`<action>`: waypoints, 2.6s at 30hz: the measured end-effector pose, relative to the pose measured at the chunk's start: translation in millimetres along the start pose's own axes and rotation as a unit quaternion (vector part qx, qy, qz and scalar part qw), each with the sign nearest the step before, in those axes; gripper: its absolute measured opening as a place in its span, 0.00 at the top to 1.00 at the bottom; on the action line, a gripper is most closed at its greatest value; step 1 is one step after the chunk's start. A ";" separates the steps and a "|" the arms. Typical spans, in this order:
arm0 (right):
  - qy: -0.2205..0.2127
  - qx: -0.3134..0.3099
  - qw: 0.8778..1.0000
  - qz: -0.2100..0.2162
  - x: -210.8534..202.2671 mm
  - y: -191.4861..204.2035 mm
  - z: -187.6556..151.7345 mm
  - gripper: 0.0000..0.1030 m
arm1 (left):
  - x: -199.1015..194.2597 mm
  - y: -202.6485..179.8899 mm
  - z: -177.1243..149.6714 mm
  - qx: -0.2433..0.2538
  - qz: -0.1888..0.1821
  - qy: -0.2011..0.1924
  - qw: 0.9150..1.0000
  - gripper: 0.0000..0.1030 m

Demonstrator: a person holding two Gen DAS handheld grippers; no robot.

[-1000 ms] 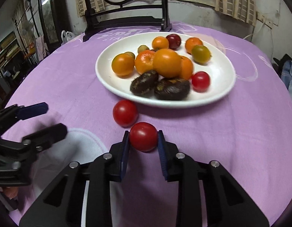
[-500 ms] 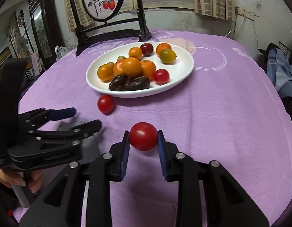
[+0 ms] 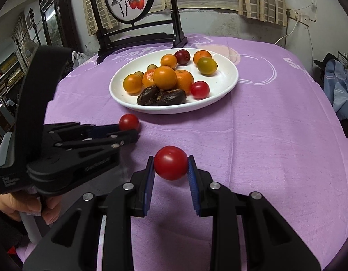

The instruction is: Organize fruits

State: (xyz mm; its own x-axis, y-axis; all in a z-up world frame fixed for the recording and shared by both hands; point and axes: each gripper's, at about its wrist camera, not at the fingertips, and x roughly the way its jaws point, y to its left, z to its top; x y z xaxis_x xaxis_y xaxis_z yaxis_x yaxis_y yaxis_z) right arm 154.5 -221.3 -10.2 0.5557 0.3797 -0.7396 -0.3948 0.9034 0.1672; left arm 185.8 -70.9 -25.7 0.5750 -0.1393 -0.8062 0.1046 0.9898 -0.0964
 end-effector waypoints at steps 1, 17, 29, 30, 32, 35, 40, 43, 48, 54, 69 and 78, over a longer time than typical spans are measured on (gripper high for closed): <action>0.000 0.001 1.000 0.000 0.1 0.1 -0.1 0.72 | -3.0 0.9 -2.4 0.002 -0.003 0.000 1.000 0.74; -0.063 0.006 0.998 0.001 -8.4 -0.3 68.6 0.72 | -55.5 11.7 42.3 0.033 -0.006 -0.065 0.997 0.74; -0.038 0.062 0.997 -0.034 65.1 -25.8 118.1 0.59 | -3.8 35.8 90.9 -0.027 0.026 -0.051 0.998 0.61; -0.039 0.070 0.996 -0.037 66.1 -28.1 118.5 0.47 | -3.4 38.2 91.7 -0.037 0.030 -0.052 0.997 0.51; -0.052 0.078 0.995 -0.041 62.6 -32.0 117.3 0.42 | -6.7 40.5 90.9 -0.046 0.047 -0.066 0.996 0.33; -0.051 0.076 0.995 -0.037 56.2 -33.8 112.2 0.42 | -9.4 40.1 89.7 -0.041 0.046 -0.069 0.996 0.33; -0.050 0.068 0.996 -0.033 36.6 -28.9 92.2 0.41 | -20.8 42.3 71.6 -0.044 0.051 -0.071 0.995 0.23; -0.040 0.074 0.996 -0.032 21.8 -23.6 72.4 0.35 | -32.3 40.2 52.1 -0.039 0.068 -0.084 0.993 0.10; -0.067 0.076 0.994 -0.042 -9.5 -11.7 44.6 0.04 | -50.2 40.3 16.7 -0.038 0.070 -0.082 0.993 0.09; -0.050 0.060 0.995 -0.058 -21.3 4.9 12.4 0.03 | -70.6 40.9 -17.7 -0.035 0.085 -0.086 0.992 0.08; -0.026 0.032 0.997 -0.064 -12.4 26.9 -24.1 0.01 | -85.9 43.8 -53.2 -0.042 0.093 -0.081 0.992 0.08; -0.040 0.035 0.996 -0.066 -17.3 22.4 -23.0 0.01 | -81.8 40.1 -57.9 -0.029 0.088 -0.079 0.993 0.08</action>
State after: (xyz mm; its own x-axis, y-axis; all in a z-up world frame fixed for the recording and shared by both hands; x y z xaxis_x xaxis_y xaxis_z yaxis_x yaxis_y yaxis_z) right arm 119.2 -212.2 -8.7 0.6570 0.2683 -0.7046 -0.2635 0.9573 0.1189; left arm 96.0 -18.1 2.6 0.7007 0.0386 -0.7124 -0.0535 0.9986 0.0015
